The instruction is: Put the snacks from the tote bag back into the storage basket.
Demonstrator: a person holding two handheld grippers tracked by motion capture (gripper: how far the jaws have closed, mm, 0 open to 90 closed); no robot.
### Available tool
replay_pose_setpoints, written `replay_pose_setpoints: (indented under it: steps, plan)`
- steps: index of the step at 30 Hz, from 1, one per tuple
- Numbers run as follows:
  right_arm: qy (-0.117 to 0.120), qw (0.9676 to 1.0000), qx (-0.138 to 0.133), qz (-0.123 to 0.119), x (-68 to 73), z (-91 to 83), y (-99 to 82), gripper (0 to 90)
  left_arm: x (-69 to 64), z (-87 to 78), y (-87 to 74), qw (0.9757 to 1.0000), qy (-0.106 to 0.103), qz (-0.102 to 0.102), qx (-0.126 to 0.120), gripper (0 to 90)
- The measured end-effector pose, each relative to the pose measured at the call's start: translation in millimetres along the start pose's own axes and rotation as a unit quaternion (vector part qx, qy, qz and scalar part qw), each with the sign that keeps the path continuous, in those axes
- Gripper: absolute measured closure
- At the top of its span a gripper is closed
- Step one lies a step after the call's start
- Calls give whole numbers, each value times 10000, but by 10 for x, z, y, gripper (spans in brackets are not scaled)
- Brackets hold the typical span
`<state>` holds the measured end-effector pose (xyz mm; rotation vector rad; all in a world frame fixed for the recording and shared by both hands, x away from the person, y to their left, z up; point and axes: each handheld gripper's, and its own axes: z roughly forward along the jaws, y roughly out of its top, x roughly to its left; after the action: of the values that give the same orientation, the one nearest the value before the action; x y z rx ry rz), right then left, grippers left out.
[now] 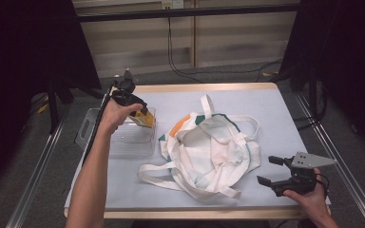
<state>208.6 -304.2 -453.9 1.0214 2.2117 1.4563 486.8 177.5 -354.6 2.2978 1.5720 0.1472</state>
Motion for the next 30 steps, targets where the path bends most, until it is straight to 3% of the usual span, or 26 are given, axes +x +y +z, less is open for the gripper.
replay_pose_setpoints:
  steps: [9,25,30]
  plan:
    - [9,10000,14,-12,-2,8,1,120,-10,56,13,9998,51,-191,11,279]
    - [32,10000,25,8,-2,26,2,119,-17,130,44,9993,69,-343,113,279]
    - [26,10000,33,1,1,28,3,120,-42,147,59,9981,127,-606,45,279]
